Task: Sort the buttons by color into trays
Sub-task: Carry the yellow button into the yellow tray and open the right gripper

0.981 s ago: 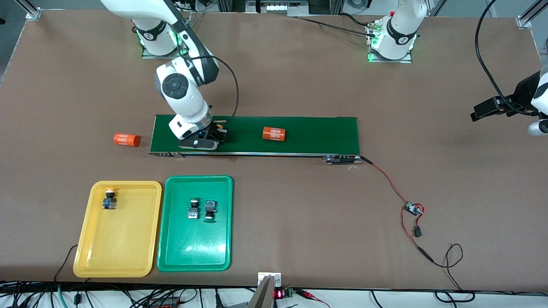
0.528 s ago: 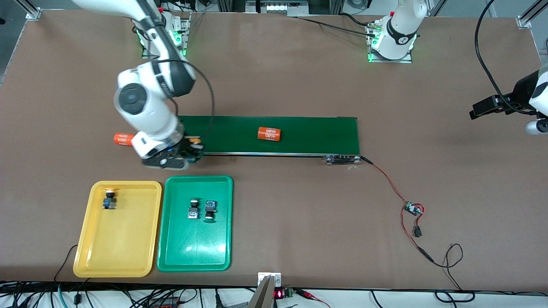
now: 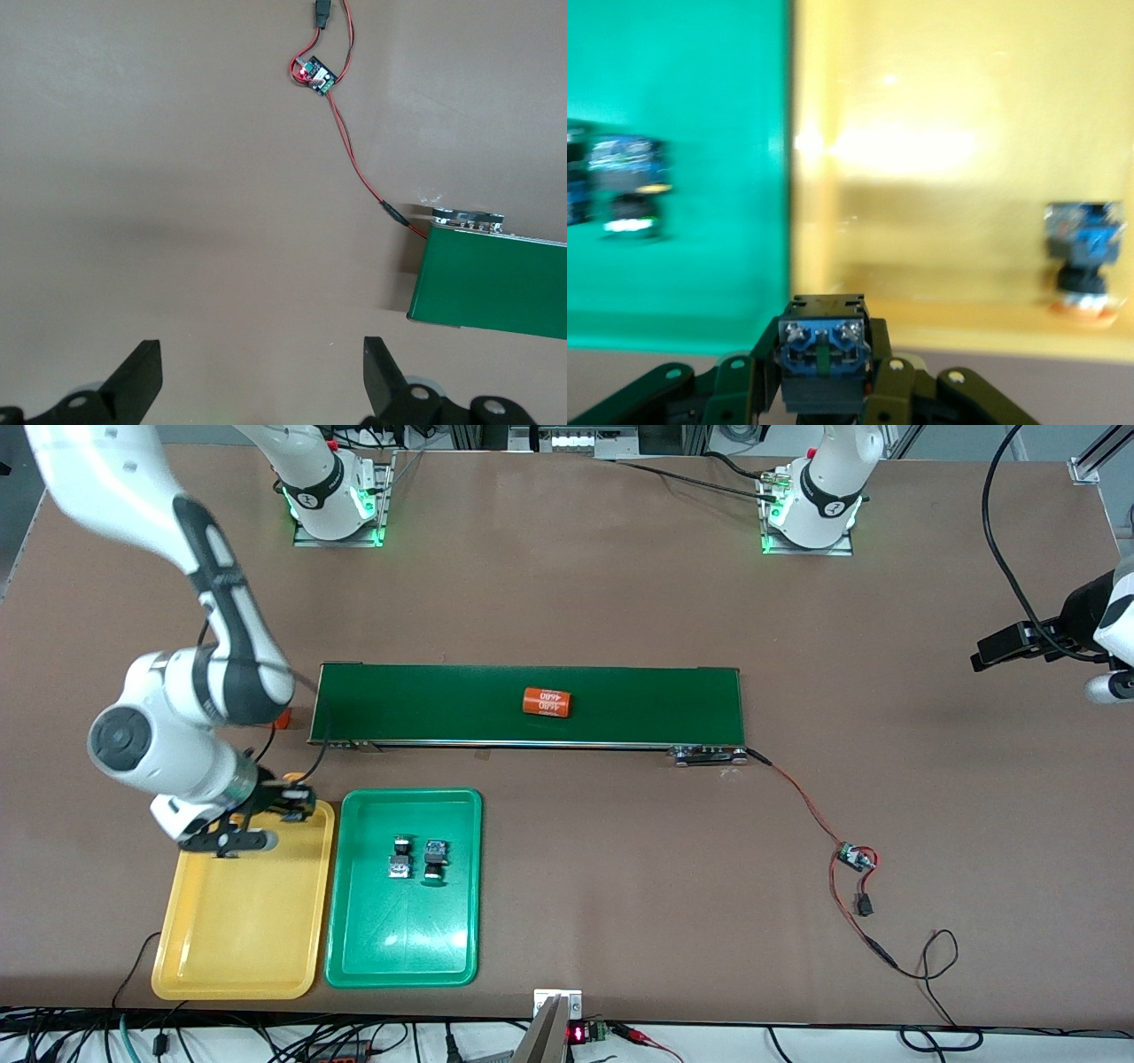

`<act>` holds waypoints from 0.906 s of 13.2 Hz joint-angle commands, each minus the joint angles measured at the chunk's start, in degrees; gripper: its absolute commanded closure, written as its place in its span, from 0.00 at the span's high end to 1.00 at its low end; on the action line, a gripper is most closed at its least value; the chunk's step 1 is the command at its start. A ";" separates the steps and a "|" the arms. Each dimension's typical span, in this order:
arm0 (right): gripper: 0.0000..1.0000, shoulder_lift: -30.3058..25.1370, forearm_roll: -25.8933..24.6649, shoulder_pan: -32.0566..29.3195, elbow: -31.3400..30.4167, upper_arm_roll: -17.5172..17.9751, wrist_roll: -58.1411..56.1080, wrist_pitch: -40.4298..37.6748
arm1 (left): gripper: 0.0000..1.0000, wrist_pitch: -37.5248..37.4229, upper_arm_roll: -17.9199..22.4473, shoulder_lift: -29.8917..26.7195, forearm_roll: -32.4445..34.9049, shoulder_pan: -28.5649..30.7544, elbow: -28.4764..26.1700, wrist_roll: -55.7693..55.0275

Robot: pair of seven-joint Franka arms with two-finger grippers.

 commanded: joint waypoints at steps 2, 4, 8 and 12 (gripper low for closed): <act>0.06 5.17 -1.20 -1.43 7.40 -0.36 -2.22 -1.26 | 1.00 -0.54 -0.28 -1.01 -0.40 0.15 -0.76 -0.51; 0.06 6.84 -2.00 -1.87 9.77 -0.71 -3.01 -1.44 | 1.00 -0.54 -0.28 -0.92 -0.40 0.15 -0.84 -0.51; 0.06 11.59 -2.09 -2.13 14.35 -3.00 -5.56 -1.17 | 1.00 -0.45 -0.28 -0.92 -0.40 0.15 -0.76 -0.51; 0.11 14.32 -2.09 -2.05 14.44 -3.09 -4.86 0.14 | 1.00 0.08 -0.37 -0.92 -0.22 -0.03 -0.76 -0.51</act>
